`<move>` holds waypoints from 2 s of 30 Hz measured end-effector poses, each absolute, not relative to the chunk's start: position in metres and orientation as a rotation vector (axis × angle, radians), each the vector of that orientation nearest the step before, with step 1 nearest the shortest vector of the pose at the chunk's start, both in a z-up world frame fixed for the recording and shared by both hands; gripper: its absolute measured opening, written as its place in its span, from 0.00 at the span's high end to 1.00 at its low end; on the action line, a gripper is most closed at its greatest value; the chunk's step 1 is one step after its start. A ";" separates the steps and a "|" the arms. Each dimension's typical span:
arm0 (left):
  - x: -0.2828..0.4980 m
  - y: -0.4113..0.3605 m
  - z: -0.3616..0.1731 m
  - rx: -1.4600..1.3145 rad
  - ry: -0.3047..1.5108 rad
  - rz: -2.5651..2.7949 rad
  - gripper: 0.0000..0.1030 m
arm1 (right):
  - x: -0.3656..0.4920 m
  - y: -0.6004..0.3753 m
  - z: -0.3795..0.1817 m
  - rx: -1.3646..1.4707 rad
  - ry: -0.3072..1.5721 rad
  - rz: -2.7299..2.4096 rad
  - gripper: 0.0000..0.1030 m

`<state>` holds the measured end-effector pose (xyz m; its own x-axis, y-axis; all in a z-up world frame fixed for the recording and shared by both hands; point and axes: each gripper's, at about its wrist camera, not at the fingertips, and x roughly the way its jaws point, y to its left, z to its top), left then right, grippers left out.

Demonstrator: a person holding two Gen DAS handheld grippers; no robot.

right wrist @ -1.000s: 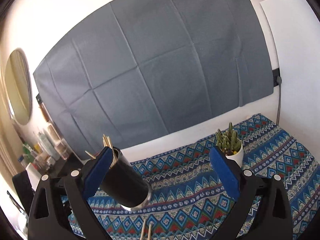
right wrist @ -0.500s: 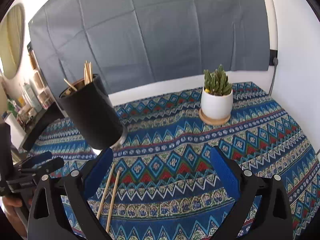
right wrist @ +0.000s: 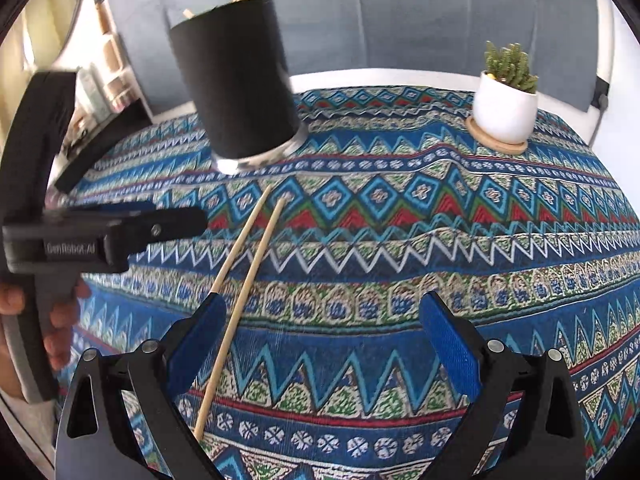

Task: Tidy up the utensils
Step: 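Move both tools back down toward the last two wooden sticks, then close the left tool on a wooden stick while the right tool grasps the other, then lift the left tool's stick toward the black holder while the right tool lifts its stick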

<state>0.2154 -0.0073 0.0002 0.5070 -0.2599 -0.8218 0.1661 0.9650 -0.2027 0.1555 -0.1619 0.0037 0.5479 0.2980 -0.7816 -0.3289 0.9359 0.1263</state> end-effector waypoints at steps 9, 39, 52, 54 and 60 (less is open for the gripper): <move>0.204 -0.028 -0.015 0.010 1.009 -0.287 0.06 | 0.137 -0.131 -0.002 -0.242 0.910 0.368 0.09; 0.174 -0.025 -0.018 0.179 0.948 -0.322 0.07 | 0.201 -0.151 -0.011 -0.151 0.961 0.375 0.07; 0.145 0.015 -0.006 0.118 0.958 -0.238 0.89 | 0.166 -0.174 0.004 -0.201 1.004 0.447 0.96; 0.144 0.025 -0.005 0.078 0.979 -0.234 0.95 | 0.164 -0.180 0.005 -0.176 1.019 0.453 0.96; 0.145 0.040 -0.001 -0.001 1.042 -0.238 0.95 | 0.155 -0.196 0.010 -0.140 1.020 0.461 0.96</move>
<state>0.1447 0.0402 -0.0008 0.4810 -0.1958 -0.8546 0.1947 0.9742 -0.1137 0.1552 -0.1958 0.0096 0.4373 0.3057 -0.8458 -0.4336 0.8956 0.0995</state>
